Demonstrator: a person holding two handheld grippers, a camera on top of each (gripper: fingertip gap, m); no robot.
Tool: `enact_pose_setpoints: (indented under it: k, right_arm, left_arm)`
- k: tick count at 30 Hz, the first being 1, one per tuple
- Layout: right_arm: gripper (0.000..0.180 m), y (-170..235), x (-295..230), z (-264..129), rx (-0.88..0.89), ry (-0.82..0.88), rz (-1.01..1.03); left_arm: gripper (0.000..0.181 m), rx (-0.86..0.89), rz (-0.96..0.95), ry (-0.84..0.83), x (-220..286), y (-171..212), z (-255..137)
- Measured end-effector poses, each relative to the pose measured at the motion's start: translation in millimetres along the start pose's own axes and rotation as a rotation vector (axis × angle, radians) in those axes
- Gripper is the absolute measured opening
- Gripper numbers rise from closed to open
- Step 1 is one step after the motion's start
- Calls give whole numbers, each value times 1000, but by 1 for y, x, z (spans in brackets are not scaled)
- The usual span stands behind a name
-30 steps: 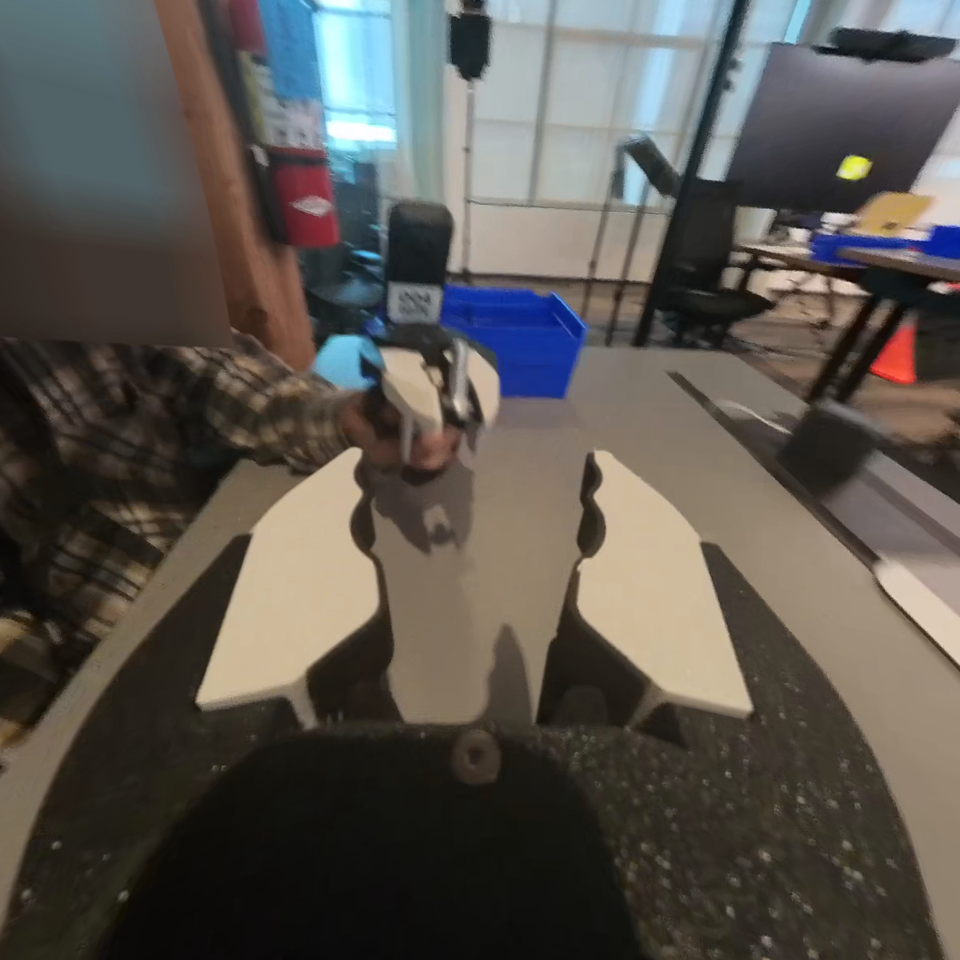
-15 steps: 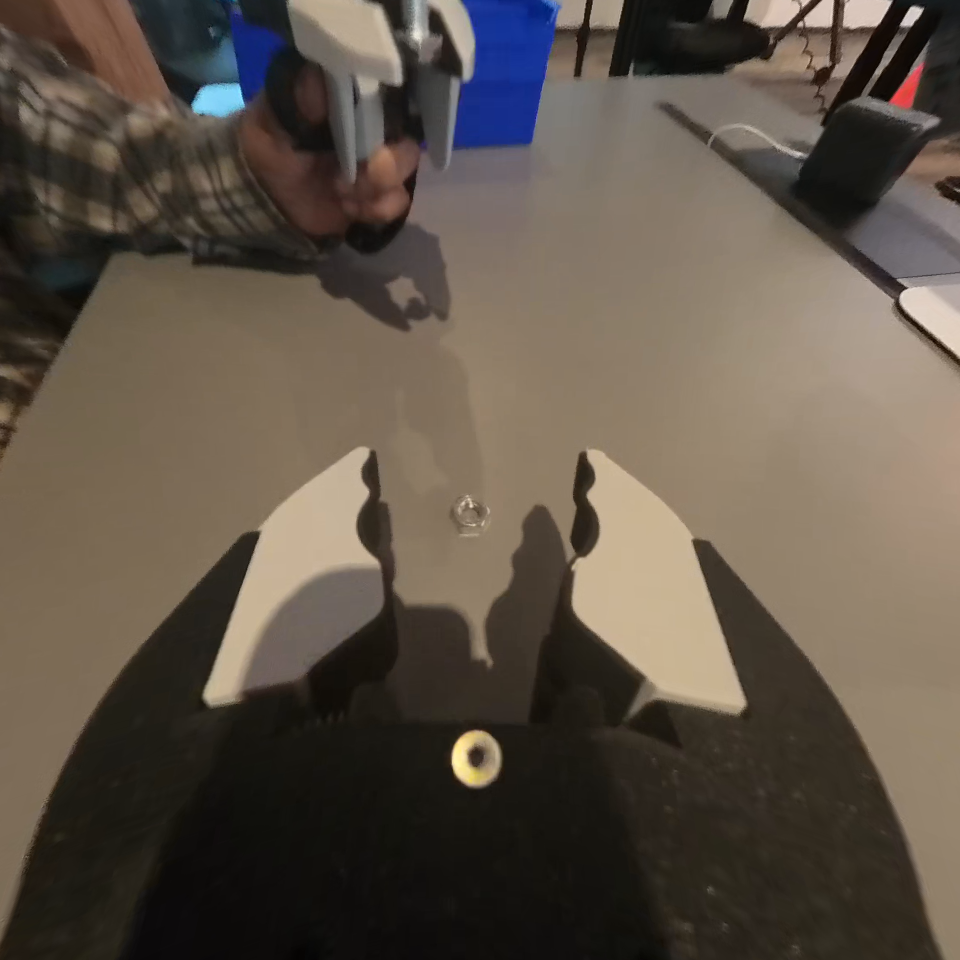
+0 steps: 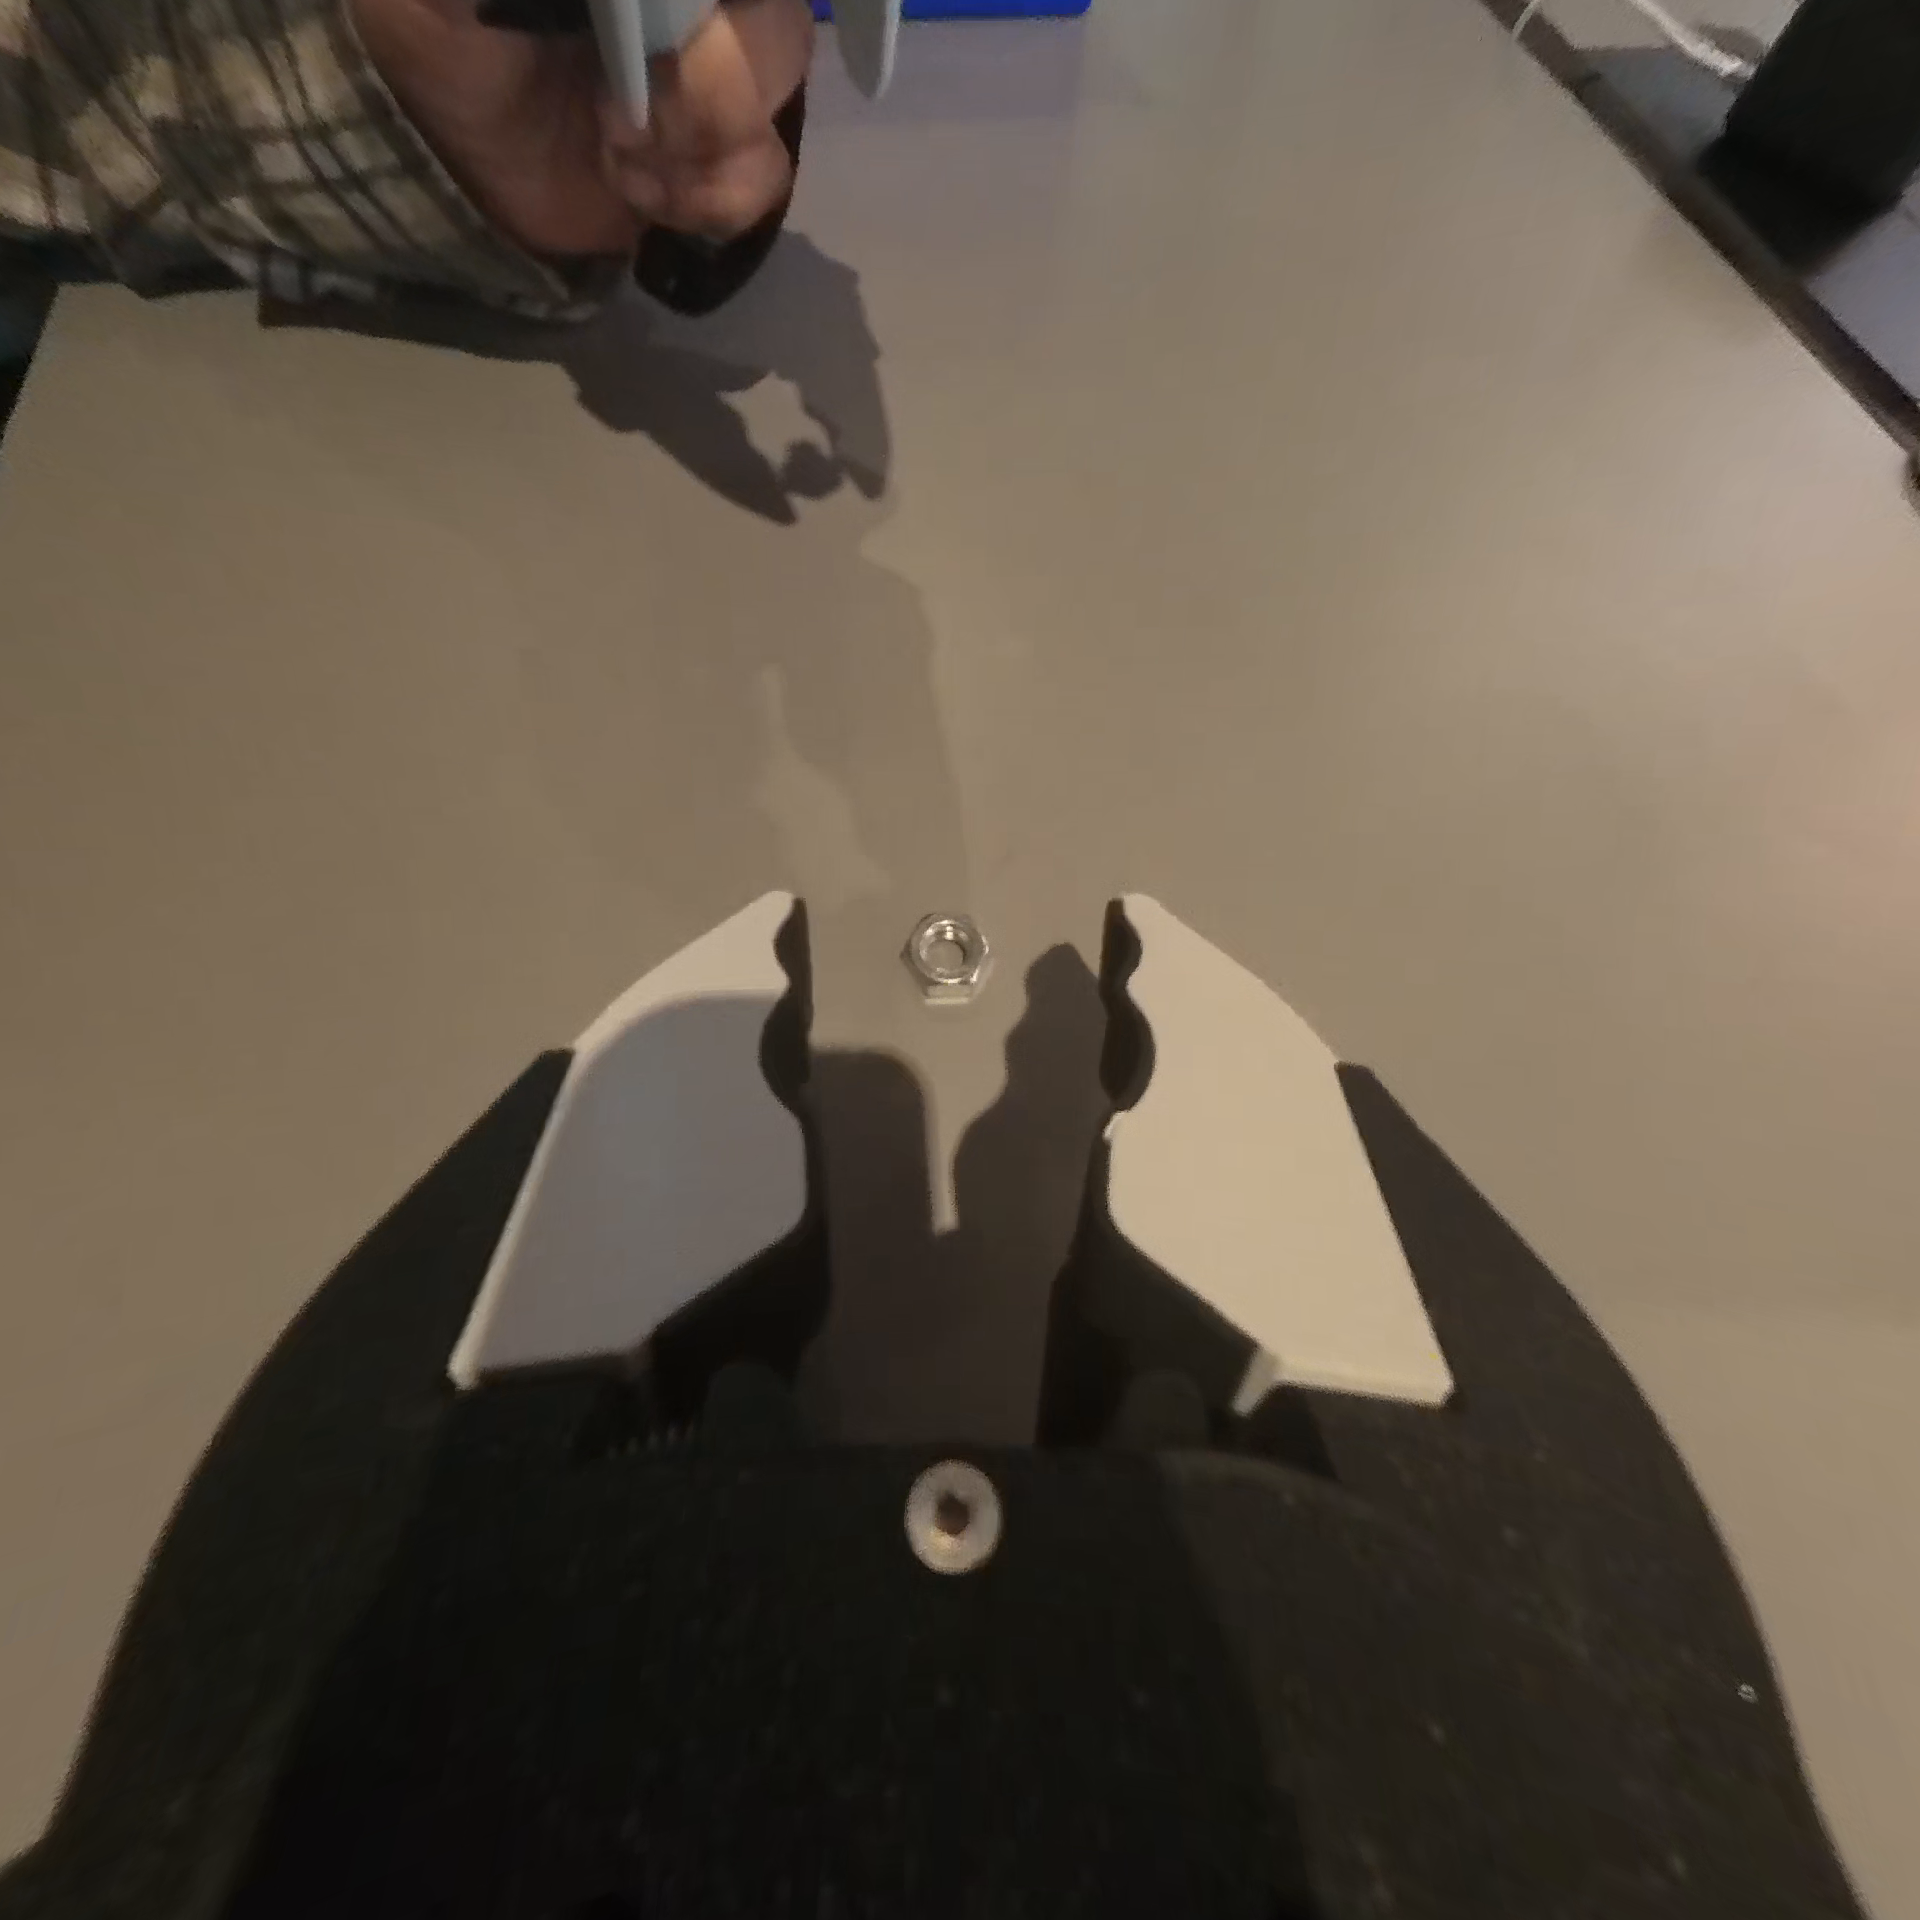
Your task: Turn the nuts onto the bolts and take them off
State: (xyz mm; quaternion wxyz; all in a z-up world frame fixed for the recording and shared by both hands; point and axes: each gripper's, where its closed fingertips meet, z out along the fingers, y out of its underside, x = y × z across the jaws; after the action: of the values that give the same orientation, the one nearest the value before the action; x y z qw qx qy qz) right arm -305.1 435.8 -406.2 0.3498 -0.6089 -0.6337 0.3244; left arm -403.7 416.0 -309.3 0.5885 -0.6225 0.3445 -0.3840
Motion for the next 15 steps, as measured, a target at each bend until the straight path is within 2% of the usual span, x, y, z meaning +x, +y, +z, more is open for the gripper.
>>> enact_pose_setpoints:
  k: [15]
  right_arm:
    - [46,13,-3,13,-118,10,-27]
  left_arm:
    - [19,-7,0,-3,0,2,2]
